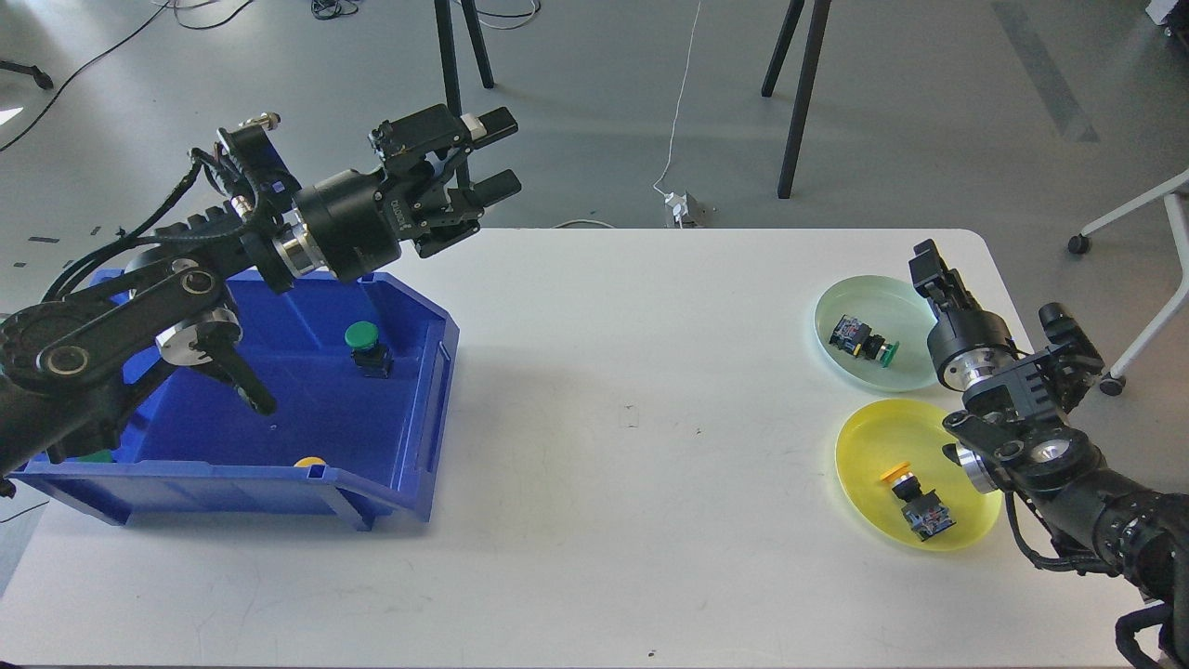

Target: Pass button and place on color plate

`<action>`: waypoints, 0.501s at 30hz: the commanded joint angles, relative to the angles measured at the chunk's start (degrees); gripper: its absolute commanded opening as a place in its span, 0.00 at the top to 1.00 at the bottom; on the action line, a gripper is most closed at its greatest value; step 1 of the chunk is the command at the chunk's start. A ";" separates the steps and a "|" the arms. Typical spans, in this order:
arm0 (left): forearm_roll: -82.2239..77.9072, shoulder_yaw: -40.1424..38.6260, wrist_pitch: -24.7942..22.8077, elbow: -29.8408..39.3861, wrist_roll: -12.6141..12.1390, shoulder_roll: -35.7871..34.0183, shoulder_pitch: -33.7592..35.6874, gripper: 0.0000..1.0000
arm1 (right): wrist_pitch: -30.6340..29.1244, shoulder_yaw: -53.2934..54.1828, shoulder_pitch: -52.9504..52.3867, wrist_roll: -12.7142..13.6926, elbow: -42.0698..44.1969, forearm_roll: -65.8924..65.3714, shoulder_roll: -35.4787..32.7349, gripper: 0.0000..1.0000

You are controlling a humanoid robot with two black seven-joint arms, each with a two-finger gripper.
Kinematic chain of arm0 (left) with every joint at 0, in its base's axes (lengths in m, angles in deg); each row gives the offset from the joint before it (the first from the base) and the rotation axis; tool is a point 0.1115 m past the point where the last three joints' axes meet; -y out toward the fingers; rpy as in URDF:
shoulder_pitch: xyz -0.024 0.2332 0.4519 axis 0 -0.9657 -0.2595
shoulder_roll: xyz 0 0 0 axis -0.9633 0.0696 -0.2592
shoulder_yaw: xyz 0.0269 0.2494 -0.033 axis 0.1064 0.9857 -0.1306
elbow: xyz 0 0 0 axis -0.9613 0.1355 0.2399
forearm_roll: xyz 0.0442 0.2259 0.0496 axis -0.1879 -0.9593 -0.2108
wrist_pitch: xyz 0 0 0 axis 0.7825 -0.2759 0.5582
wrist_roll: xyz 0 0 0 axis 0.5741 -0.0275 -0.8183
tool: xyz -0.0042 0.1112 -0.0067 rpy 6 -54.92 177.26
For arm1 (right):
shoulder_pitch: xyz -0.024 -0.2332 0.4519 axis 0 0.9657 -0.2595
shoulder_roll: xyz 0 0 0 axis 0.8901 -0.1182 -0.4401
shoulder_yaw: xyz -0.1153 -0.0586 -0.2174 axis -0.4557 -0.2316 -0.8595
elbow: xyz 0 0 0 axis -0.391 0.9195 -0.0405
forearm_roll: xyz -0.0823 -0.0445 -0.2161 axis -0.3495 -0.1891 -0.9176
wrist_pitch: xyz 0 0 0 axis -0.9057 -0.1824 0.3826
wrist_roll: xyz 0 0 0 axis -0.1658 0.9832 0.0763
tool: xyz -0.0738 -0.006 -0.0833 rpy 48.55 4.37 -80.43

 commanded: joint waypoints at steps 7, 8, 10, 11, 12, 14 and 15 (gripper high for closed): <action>8.58 -2.48 0.00 -5.17 0.00 -5.16 -0.02 0.13 | -30.20 28.63 2.13 -0.01 -33.18 12.95 -18.10 0.30; 9.11 -2.48 0.00 -5.96 0.00 -5.60 -0.10 0.12 | -32.75 29.78 2.66 -0.01 -34.24 14.54 -18.45 0.29; 10.34 -2.48 0.00 -7.98 0.00 -6.31 -1.07 0.11 | -39.42 30.93 2.93 -0.01 -37.05 16.74 -19.33 0.26; 11.30 -2.57 0.00 -8.86 0.00 -6.40 -1.51 0.10 | -43.11 31.11 3.02 -0.01 -38.37 17.10 -20.20 0.24; 12.44 -2.57 0.00 -10.17 0.00 -6.48 -2.03 0.09 | -47.41 31.20 3.11 -0.01 -39.69 17.10 -21.34 0.24; 14.64 -2.57 0.00 -12.72 0.00 -6.48 -2.65 0.08 | -52.87 31.29 3.19 -0.01 -41.02 17.19 -22.06 0.20; 15.52 -2.57 0.00 -13.95 0.00 -6.40 -3.00 0.07 | -52.87 31.29 3.11 -0.01 -41.11 17.45 -21.97 0.12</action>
